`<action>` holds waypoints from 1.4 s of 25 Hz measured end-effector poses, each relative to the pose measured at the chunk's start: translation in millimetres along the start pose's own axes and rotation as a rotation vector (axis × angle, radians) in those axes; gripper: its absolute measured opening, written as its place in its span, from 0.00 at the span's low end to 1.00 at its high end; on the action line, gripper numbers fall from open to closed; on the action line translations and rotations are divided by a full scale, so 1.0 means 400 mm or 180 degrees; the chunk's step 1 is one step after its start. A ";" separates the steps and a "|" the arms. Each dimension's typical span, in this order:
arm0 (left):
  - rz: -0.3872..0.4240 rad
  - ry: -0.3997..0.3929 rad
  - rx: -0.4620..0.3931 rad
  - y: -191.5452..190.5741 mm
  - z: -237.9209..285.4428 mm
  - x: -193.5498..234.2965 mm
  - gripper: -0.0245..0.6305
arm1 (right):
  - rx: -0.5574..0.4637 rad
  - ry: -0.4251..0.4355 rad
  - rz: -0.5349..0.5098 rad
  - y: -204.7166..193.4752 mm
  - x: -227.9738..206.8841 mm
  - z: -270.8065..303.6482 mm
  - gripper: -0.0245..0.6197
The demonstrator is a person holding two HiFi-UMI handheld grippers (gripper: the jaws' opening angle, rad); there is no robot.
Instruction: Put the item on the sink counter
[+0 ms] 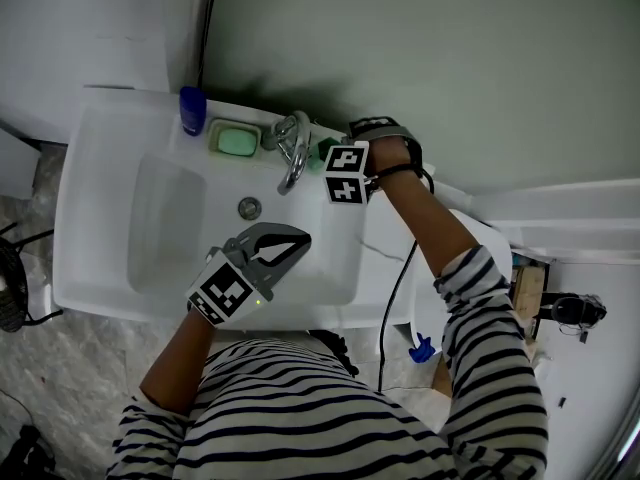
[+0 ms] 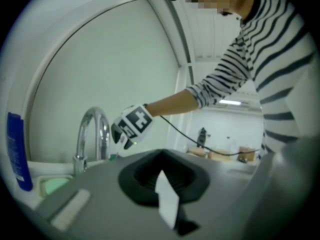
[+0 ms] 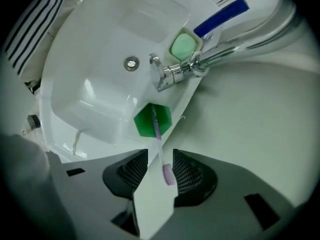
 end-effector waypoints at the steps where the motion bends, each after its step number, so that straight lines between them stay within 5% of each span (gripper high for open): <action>1: -0.0001 -0.0003 0.0004 0.000 0.002 0.000 0.05 | -0.0053 -0.0039 0.0050 -0.002 -0.005 -0.009 0.26; 11: -0.0023 -0.0099 0.0046 -0.002 0.046 -0.007 0.05 | -0.0834 -0.0360 0.1006 -0.082 -0.005 -0.126 0.26; 19: 0.0004 -0.0231 0.0110 -0.003 0.100 -0.039 0.05 | -0.1319 -0.0390 0.1845 -0.228 0.121 -0.177 0.26; 35: 0.0046 -0.0600 0.0310 -0.024 0.270 -0.162 0.05 | -0.1250 0.0595 0.2323 -0.309 0.616 0.042 0.22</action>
Point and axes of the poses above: the fingertips, and each gripper's own axes: z forward along the fingers, x to its left, y out of its top, the point moved 7 cm from there along -z, backward along the fingers, and after that the axes turned 3 degrees about y, right-handed, at the moved point
